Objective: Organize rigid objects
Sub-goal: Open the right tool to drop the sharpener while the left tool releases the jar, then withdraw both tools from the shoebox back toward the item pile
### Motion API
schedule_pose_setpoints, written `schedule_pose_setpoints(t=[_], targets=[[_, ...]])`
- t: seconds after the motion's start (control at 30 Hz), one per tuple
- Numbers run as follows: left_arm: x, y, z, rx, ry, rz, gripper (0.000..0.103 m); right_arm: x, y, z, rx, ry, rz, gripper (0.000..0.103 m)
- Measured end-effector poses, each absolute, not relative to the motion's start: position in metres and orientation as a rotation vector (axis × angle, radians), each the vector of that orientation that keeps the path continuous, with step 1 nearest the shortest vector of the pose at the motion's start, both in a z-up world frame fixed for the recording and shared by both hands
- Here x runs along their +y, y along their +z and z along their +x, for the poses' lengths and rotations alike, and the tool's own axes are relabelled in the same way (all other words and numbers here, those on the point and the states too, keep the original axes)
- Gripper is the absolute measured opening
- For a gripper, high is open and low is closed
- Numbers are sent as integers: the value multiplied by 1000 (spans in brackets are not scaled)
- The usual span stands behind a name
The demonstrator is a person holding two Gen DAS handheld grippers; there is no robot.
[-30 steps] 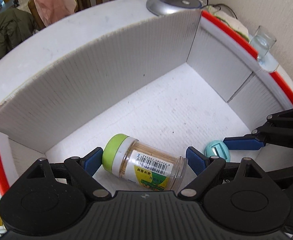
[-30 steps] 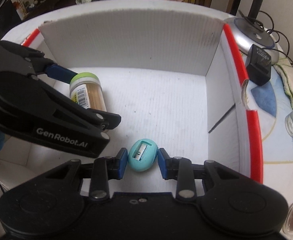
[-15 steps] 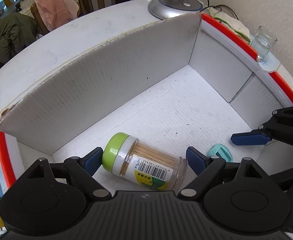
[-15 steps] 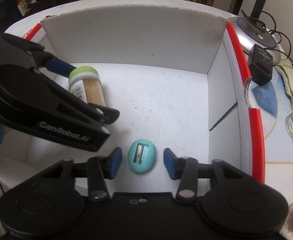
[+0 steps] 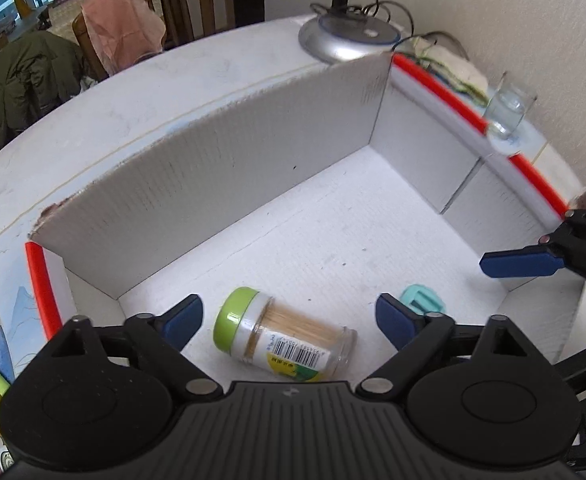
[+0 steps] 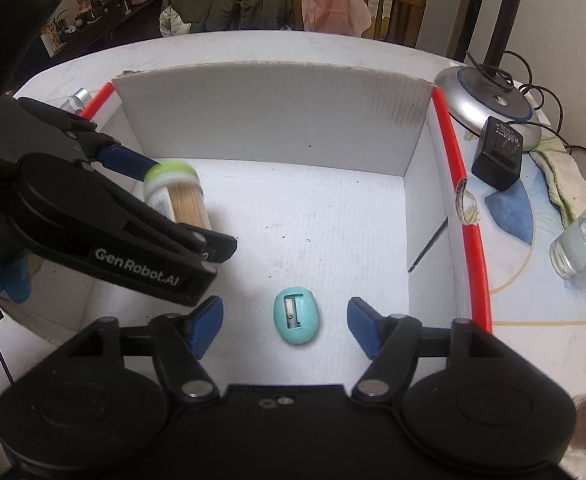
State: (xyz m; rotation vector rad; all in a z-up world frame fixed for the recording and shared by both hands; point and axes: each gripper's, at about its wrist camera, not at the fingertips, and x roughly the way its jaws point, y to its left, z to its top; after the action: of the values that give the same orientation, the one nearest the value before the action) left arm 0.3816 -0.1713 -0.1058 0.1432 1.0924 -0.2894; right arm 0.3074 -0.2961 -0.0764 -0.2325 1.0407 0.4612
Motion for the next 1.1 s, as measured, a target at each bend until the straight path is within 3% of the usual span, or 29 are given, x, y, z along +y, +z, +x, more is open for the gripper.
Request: schedule_pose_setpoints(t=[0.43, 0.7, 1.1], targets=[[-142, -59, 333, 930, -252, 76, 97, -302, -44, 275, 936, 475, -169, 85], [-102, -20, 284, 790, -212, 42, 97, -292, -17, 248, 849, 521, -116, 102], [-10, 14, 211, 657, -149, -32, 97, -243, 19, 197, 722, 567, -52, 103]])
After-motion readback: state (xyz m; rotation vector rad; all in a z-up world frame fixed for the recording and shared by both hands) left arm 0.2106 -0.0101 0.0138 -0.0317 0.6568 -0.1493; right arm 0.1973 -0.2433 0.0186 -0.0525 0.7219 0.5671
